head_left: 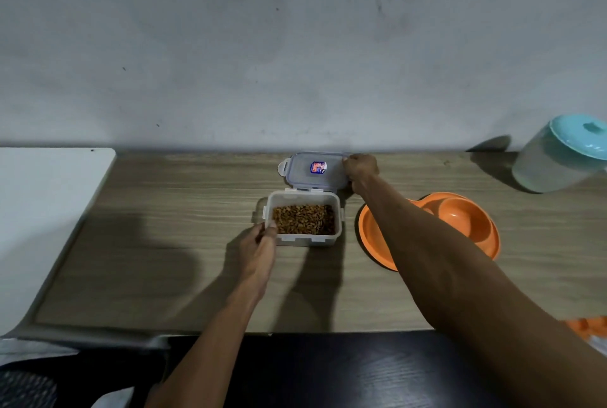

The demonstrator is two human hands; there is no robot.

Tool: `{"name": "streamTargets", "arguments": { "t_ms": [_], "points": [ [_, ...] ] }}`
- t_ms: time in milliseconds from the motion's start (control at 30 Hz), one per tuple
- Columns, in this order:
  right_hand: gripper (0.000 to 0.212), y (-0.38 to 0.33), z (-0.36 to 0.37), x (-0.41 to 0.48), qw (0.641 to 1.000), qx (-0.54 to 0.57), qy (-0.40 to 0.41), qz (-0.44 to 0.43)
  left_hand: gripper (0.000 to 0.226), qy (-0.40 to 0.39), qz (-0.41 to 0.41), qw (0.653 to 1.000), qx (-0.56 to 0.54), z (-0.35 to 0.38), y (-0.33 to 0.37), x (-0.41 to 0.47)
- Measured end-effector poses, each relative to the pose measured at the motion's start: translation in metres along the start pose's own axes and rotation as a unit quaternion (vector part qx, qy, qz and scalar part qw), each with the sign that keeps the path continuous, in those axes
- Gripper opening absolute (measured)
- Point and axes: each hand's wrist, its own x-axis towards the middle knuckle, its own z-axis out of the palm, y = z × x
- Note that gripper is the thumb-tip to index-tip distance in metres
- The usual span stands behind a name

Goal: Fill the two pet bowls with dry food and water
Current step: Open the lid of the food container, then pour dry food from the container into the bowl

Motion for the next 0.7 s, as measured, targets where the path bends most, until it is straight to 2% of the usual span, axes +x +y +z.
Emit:
{"name": "streamTargets", "arguments": {
  "t_ms": [67, 167, 400, 567, 700],
  "points": [
    [0.024, -0.005, -0.002, -0.013, 0.998, -0.046, 0.035, -0.003, 0.026, 0.005, 0.003, 1.000, 0.002, 0.000, 0.000, 0.000],
    [0.025, -0.001, 0.000, -0.012, 0.995, -0.092, 0.042, -0.012, 0.025, 0.016, 0.002, 1.000, 0.010, 0.001, 0.000, 0.000],
    [0.025, 0.003, -0.004, -0.023, 0.981, -0.182, -0.019, -0.067, 0.026, 0.014, -0.002, 1.000, 0.012, 0.002, 0.000, -0.001],
    [0.028, 0.000, -0.021, -0.059, 0.977, -0.180, -0.049, -0.107, 0.027, 0.020, 0.001, 0.999, 0.038, 0.002, 0.004, -0.008],
    [0.044, 0.008, -0.025, -0.095, 0.974, -0.203, -0.065, -0.077, 0.031, 0.014, 0.008, 0.997, 0.070, 0.000, 0.006, -0.015]
  ]
}}
